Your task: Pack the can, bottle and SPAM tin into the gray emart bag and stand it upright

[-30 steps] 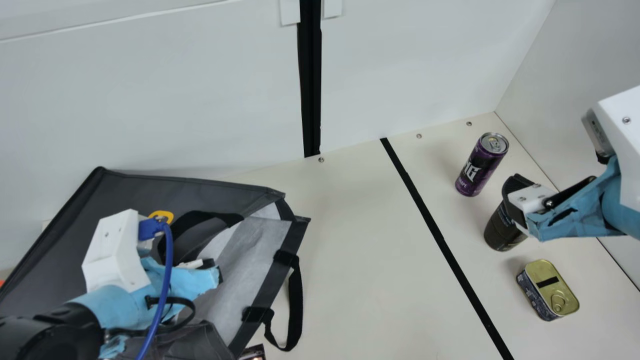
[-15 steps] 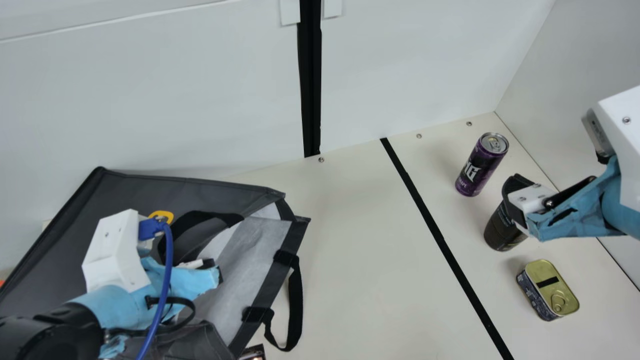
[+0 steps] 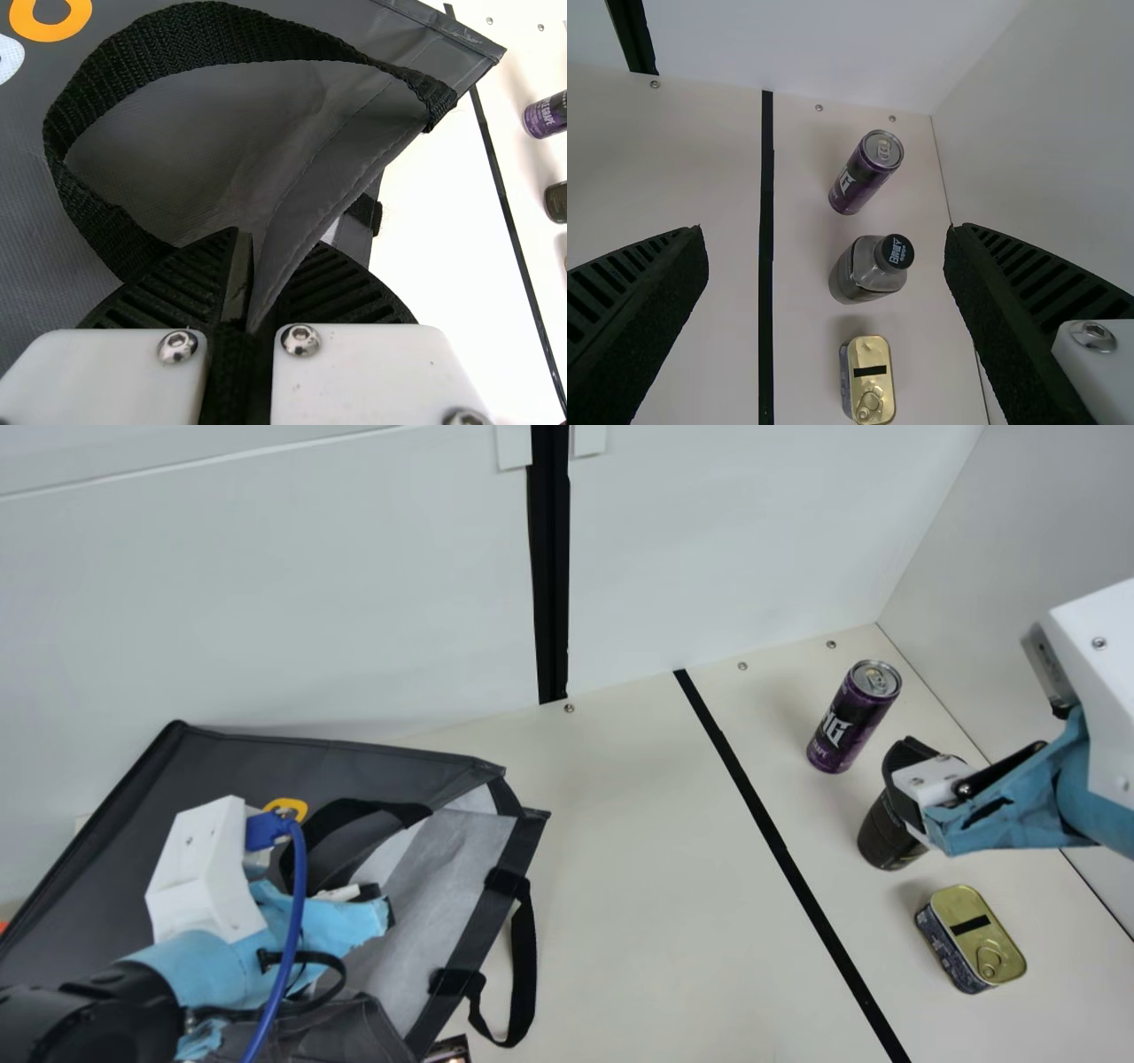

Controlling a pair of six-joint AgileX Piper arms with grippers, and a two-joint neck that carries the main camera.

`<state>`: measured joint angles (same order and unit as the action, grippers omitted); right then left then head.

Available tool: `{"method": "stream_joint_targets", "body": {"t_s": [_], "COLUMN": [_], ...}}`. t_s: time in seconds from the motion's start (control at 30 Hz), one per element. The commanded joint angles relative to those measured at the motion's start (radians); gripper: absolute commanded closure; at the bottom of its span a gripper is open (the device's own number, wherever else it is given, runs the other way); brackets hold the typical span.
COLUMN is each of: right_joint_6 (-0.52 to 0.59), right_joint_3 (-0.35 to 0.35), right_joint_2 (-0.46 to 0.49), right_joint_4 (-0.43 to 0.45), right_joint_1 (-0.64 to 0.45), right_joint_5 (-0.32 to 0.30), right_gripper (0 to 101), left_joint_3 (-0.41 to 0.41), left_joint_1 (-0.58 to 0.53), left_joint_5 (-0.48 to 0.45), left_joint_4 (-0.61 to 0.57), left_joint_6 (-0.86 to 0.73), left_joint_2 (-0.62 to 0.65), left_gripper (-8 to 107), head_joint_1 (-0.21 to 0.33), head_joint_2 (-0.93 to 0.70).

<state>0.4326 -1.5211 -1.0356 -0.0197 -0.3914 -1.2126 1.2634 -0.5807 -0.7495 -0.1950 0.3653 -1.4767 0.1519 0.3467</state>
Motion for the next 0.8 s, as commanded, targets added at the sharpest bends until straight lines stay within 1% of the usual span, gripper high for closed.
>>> {"method": "stream_joint_targets", "body": {"t_s": [0.0, 0.37, 0.77], "right_joint_6": [-0.012, -0.036, -0.025], "right_joint_3": [-0.006, -0.045, -0.091], "right_joint_2": [-0.005, -0.067, -0.169], "right_joint_4": [0.017, 0.067, 0.081], "right_joint_1": [0.010, 0.016, -0.006], "right_joint_5": [0.002, 0.010, 0.033], "right_gripper": [6, 6, 6], "left_joint_3": [0.000, 0.000, 0.000], "left_joint_1": [0.000, 0.000, 0.000], "left_joint_5": [0.000, 0.000, 0.000], "left_joint_4": [0.000, 0.000, 0.000], "left_joint_6": [0.000, 0.000, 0.000], "left_joint_2": [0.000, 0.000, 0.000], "left_gripper": [107, 107, 107], "head_joint_1": [0.023, 0.023, 0.023], "head_joint_2": [0.002, 0.002, 0.002]}}
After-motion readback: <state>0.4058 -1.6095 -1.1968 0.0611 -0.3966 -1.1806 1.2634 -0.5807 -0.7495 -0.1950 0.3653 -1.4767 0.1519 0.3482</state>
